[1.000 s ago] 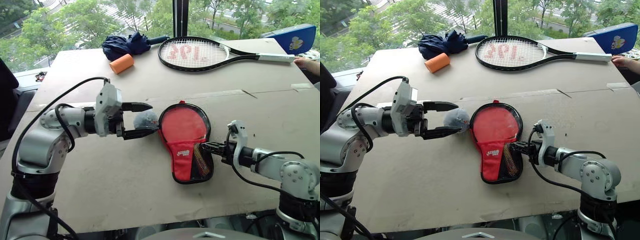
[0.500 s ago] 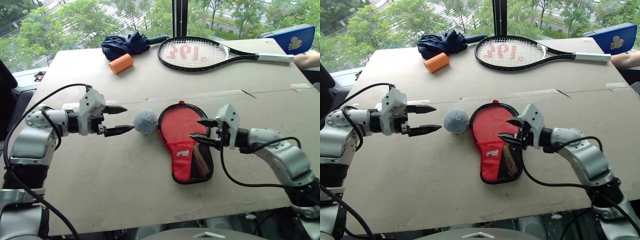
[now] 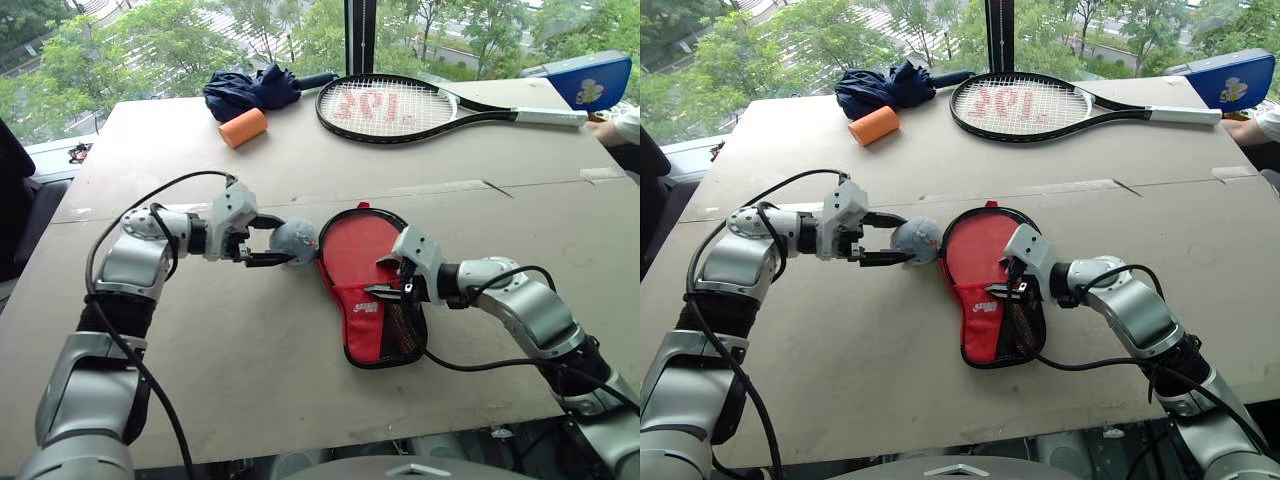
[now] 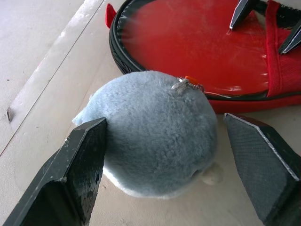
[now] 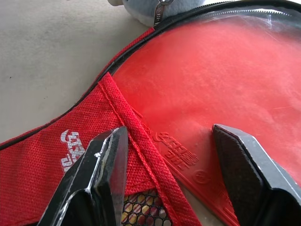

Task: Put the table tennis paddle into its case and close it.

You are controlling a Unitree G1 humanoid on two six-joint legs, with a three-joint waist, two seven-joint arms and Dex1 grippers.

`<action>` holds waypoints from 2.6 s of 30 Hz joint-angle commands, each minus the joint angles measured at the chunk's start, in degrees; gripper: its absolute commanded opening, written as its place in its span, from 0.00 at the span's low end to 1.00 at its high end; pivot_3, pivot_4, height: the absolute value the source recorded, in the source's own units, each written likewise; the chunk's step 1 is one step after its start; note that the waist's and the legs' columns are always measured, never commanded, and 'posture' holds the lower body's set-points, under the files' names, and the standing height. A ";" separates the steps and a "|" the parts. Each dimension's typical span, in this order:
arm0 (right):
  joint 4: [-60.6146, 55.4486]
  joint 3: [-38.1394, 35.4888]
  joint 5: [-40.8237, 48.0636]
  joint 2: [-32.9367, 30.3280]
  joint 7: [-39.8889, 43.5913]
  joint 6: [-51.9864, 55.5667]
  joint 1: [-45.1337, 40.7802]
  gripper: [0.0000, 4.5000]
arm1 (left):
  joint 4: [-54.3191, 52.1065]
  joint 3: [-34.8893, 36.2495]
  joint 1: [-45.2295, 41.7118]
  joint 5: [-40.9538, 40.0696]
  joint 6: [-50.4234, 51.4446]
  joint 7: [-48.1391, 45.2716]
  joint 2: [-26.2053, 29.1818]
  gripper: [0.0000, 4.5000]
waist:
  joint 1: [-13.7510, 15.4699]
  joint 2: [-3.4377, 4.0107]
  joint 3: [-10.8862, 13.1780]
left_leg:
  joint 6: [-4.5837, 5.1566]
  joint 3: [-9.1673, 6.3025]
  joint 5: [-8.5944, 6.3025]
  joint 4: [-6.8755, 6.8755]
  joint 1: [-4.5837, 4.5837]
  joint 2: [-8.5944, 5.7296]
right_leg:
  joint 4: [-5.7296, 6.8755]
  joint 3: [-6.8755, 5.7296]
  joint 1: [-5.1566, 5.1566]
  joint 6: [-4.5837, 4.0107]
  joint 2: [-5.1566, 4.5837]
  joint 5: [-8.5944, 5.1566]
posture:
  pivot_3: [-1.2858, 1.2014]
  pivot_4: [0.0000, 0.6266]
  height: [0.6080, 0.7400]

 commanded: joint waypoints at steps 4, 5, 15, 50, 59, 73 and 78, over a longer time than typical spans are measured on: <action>1.88 0.86 -2.39 0.99 -4.08 5.24 2.42 0.99 | 4.98 -2.44 -2.86 5.12 -4.09 -0.99 -0.13 0.89 | 0.06 -0.11 -0.17 | -0.01 -0.02 0.01 0.09 0.05 0.00 | 0.07 -0.01 0.03 0.00 0.00 0.00 | 0.52 0.24 1.00; 1.76 0.88 -2.25 1.11 -4.23 5.48 2.55 1.00 | 5.98 -2.73 -3.29 5.80 -4.79 -1.02 -0.30 0.83 | 0.06 -0.11 -0.22 | -0.01 -0.02 0.01 0.10 0.09 -0.01 | 0.08 -0.01 0.06 0.00 0.00 0.00 | 0.52 0.24 1.00; 1.61 2.59 -2.24 1.63 -4.28 7.46 2.88 1.00 | 24.85 -4.39 -16.60 14.28 -16.22 8.27 -6.18 0.08 | 0.39 -0.33 -0.58 | -0.01 -0.26 0.01 0.28 0.11 -0.06 | 0.09 -0.26 0.24 0.00 -0.02 0.00 | 0.52 0.24 1.00; -3.40 3.55 -2.38 3.71 -5.78 11.67 7.03 1.00 | 54.70 -6.67 -44.28 33.97 -18.68 62.50 -48.33 0.02 | 1.53 -0.46 -0.64 | 0.01 -0.70 0.01 0.47 -0.07 -0.53 | 0.10 -0.64 0.39 0.05 -0.32 -0.02 | 0.52 0.24 1.00; -3.57 2.97 -2.99 4.55 -6.53 11.77 7.42 1.00 | 53.84 -4.88 -43.15 32.78 -24.52 52.50 -51.37 0.30 | 1.56 -0.45 -0.64 | 0.01 -0.68 0.01 0.47 -0.07 -0.54 | 0.09 -0.68 0.39 0.05 -0.33 -0.02 | 0.52 0.24 1.00; -2.04 3.42 -3.02 5.30 -6.11 11.13 6.58 1.00 | 49.55 6.92 -46.52 19.38 -32.30 43.21 -47.70 0.77 | 1.29 -0.39 -0.68 | 0.00 -0.64 0.01 0.37 0.00 -0.50 | 0.06 -0.60 0.40 0.05 -0.33 -0.02 | 0.52 0.24 1.00; -1.86 3.58 -3.16 5.70 -6.15 10.92 6.41 1.00 | 47.09 7.93 -44.56 17.30 -30.12 39.98 -44.11 0.77 | 1.11 -0.37 -0.69 | 0.01 -0.62 0.01 0.36 0.05 -0.50 | 0.08 -0.64 0.40 0.05 -0.27 -0.02 | 0.52 0.24 1.00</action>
